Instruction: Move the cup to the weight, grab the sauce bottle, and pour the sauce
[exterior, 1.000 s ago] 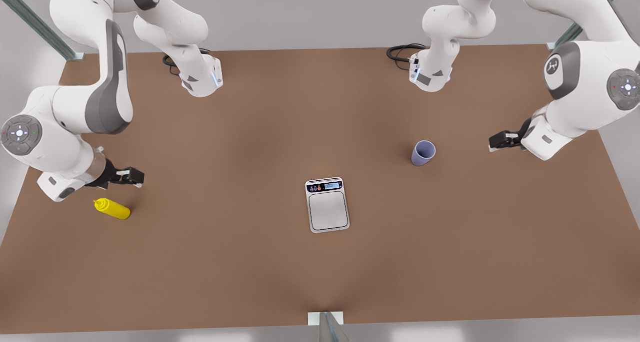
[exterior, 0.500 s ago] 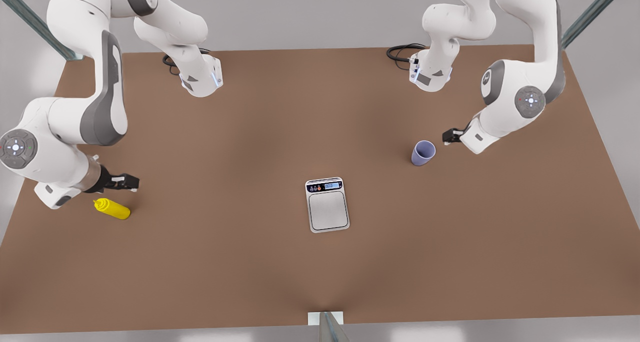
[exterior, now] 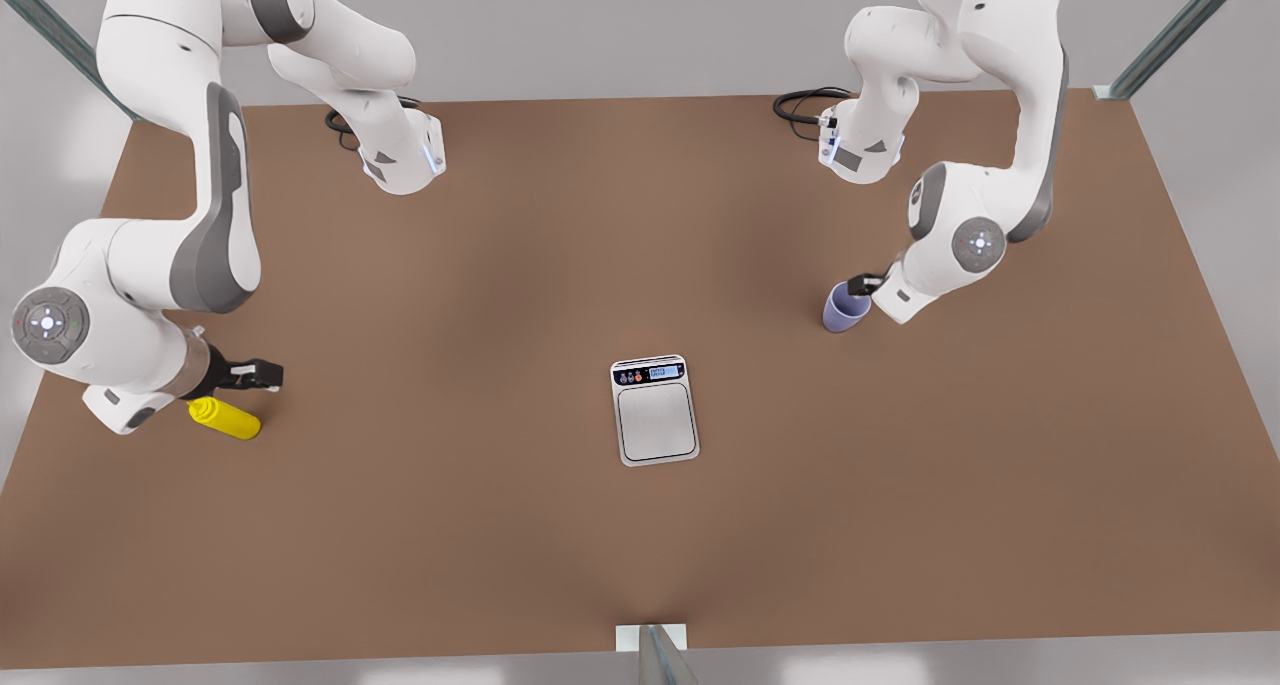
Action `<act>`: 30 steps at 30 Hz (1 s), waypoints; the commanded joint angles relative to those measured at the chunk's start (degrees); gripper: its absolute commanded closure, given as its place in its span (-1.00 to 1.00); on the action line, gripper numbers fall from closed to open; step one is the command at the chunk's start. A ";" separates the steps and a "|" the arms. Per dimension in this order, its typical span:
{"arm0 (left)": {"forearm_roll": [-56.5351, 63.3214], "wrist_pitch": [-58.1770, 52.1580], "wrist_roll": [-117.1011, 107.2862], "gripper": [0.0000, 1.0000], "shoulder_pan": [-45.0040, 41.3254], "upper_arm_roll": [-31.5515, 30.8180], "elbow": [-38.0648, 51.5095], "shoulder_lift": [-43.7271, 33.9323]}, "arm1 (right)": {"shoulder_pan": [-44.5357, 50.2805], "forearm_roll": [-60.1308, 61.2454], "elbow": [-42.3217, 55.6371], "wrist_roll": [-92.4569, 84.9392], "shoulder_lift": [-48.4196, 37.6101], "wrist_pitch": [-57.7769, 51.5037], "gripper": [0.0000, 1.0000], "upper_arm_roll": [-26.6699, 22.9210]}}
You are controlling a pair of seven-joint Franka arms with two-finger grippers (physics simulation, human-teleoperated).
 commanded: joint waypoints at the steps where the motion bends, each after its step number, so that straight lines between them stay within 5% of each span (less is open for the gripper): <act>1: -0.04 -0.31 -0.01 -1.00 -0.19 -0.03 0.00 0.12 | -0.03 0.00 0.00 0.00 0.04 0.00 -1.00 0.00; 6: -0.04 -0.05 -0.54 -0.99 -0.28 -0.03 -0.26 2.85 | -0.47 -0.26 -0.88 -2.19 0.57 1.40 -1.00 0.00; 10: -0.04 3.64 -0.54 -0.76 -0.28 -0.03 -2.02 4.08 | -8.91 0.97 -4.48 -37.17 1.53 10.90 -1.00 0.18; 16: 0.05 7.86 -0.54 -0.57 -0.72 -0.12 -2.37 7.50 | -16.64 6.15 -5.71 -63.89 3.82 16.70 -1.00 0.18; 20: 0.05 10.50 -0.54 -0.31 -1.16 -0.12 -3.95 8.47 | -22.18 13.27 -5.71 -83.04 6.72 20.56 -1.00 0.18; 22: 0.05 11.20 -0.45 0.22 -1.16 -0.12 -4.04 8.65 | -25.08 20.83 -5.62 -94.30 9.62 22.59 -1.00 0.18; 24: 0.05 11.55 -0.27 0.52 -1.16 -0.12 -4.04 8.74 | -29.47 27.59 -6.24 -102.82 13.13 22.06 -1.00 0.18; 30: 0.05 12.61 -0.10 0.52 -1.16 -0.12 -4.13 9.88 | -39.15 41.92 -12.30 -110.74 19.02 19.78 -1.00 0.18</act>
